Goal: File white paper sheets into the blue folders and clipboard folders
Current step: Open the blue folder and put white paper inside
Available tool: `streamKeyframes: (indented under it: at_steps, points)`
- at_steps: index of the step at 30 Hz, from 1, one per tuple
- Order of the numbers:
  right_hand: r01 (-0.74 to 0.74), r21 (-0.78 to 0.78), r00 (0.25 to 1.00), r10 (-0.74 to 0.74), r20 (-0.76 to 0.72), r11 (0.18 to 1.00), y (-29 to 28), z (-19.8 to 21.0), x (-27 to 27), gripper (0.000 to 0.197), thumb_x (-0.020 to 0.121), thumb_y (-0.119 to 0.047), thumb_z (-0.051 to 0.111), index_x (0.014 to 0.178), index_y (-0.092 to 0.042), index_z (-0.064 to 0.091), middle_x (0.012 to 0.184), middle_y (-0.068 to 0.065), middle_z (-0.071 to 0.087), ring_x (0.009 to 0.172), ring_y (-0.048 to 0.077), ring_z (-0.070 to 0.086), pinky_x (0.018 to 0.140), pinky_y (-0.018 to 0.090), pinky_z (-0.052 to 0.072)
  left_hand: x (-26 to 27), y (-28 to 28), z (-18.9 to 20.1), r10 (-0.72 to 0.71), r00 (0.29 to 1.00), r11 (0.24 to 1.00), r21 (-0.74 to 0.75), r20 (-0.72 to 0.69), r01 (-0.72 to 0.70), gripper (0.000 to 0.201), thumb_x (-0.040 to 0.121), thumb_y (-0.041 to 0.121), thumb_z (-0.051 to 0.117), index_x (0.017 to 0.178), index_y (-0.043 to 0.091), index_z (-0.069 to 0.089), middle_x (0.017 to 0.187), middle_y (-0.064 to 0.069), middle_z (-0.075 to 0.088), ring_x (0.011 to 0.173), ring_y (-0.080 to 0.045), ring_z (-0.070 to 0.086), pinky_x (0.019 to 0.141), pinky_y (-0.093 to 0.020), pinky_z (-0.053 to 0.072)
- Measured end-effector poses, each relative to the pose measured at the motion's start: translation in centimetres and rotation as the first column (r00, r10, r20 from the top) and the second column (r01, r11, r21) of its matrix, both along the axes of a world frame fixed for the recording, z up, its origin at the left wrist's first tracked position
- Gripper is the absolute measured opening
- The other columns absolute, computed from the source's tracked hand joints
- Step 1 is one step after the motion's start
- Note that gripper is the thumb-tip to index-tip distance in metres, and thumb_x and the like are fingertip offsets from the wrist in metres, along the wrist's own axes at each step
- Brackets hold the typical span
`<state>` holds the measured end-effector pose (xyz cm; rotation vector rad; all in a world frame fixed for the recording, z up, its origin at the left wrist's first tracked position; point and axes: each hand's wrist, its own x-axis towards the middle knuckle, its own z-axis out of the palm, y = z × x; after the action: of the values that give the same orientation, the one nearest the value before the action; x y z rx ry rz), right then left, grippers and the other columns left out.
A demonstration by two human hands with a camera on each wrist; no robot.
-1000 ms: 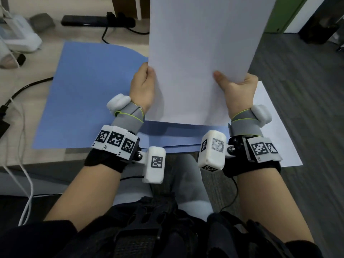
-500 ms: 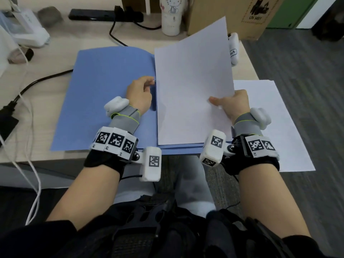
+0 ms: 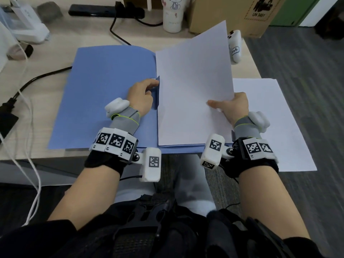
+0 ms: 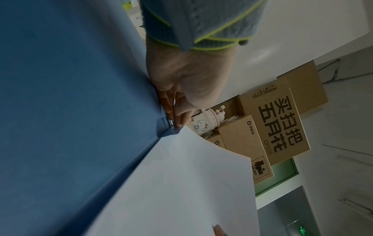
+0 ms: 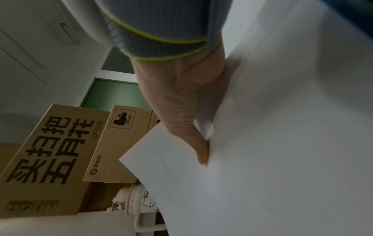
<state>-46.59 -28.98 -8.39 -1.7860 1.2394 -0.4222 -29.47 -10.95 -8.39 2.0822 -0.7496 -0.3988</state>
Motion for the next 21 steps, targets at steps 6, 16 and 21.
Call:
streamKeyframes:
  at_steps: [6,16,21]
  points:
    - [-0.035,-0.063,0.999,0.033,-0.031,0.997,0.3,0.7,0.0,0.027,0.065,-0.025,0.083,0.072,-0.01,0.063,0.067,0.002,0.06,0.054,0.014,0.052,0.043,0.013,0.039,-0.2,0.2,-0.2,-0.021,0.997,0.997,0.079,0.079,0.014,0.049,0.087,-0.013,0.031,0.123,0.005,0.059,0.133,-0.011,0.056,0.124,-0.025,0.05,0.099,-0.017,0.032]
    - [-0.117,-0.205,0.969,0.066,-0.239,0.972,1.2,1.8,0.4,0.07,0.067,-0.037,0.081,0.124,-0.012,0.049,0.121,0.009,0.06,0.106,0.03,0.058,0.076,0.03,0.04,-0.8,0.0,0.3,-0.239,0.955,0.929,0.328,0.177,0.172,0.058,0.069,0.004,0.02,0.106,-0.01,0.063,0.118,-0.027,0.06,0.115,-0.041,0.049,0.078,-0.009,0.028]
    - [-0.181,-0.307,0.924,0.054,-0.379,0.934,1.2,2.3,1.1,0.104,0.066,-0.039,0.082,0.147,-0.017,0.02,0.141,0.01,0.037,0.129,0.031,0.04,0.097,0.04,0.039,-1.2,-0.1,0.4,-0.283,0.935,0.876,0.455,0.215,0.16,0.044,0.084,-0.011,0.033,0.121,-0.005,0.054,0.136,-0.016,0.051,0.127,-0.036,0.038,0.106,-0.037,0.03]
